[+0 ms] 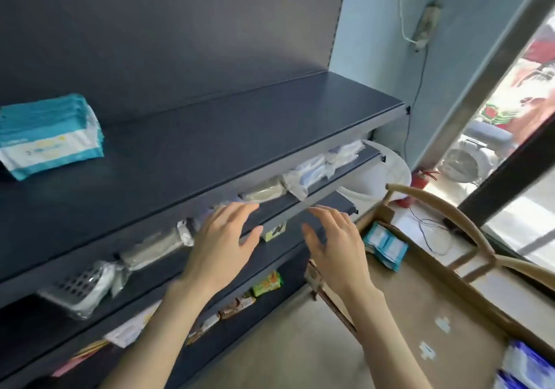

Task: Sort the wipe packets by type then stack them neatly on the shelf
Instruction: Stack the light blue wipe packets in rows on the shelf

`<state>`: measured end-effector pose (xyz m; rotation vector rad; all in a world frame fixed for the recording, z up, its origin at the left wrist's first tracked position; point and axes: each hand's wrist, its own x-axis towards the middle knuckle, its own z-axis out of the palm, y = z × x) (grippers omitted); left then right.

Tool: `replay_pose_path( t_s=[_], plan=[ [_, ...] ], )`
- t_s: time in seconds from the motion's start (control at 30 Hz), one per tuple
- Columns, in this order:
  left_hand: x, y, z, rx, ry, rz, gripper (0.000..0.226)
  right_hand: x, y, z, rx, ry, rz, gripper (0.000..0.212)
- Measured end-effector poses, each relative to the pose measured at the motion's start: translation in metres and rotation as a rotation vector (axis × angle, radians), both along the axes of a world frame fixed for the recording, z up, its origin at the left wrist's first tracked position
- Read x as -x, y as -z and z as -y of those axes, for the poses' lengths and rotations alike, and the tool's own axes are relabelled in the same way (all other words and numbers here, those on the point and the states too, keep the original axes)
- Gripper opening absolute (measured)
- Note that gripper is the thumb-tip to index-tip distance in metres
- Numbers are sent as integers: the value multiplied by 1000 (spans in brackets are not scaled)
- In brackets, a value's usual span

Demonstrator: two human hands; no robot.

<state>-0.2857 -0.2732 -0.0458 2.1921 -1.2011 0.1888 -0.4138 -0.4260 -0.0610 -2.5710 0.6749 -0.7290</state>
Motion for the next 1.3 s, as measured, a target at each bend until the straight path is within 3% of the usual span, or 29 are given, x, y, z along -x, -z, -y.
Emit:
replay_pose_path(
  t_s=[0.27,0.5,0.87,1.3],
  plan=[
    [136,92,87,-214,216,-213,37,161,75,46,-141,171,-265,33],
    [182,122,140,-456,404,-256,45,226,118,70,-276,366,-297,31],
    [125,138,286,-499,502,-280,42,181,135,192,-338,523,-270,33],
    [41,231,476,-751,529,-540,40,89,211,354,-638,652,-387,34]
  ],
)
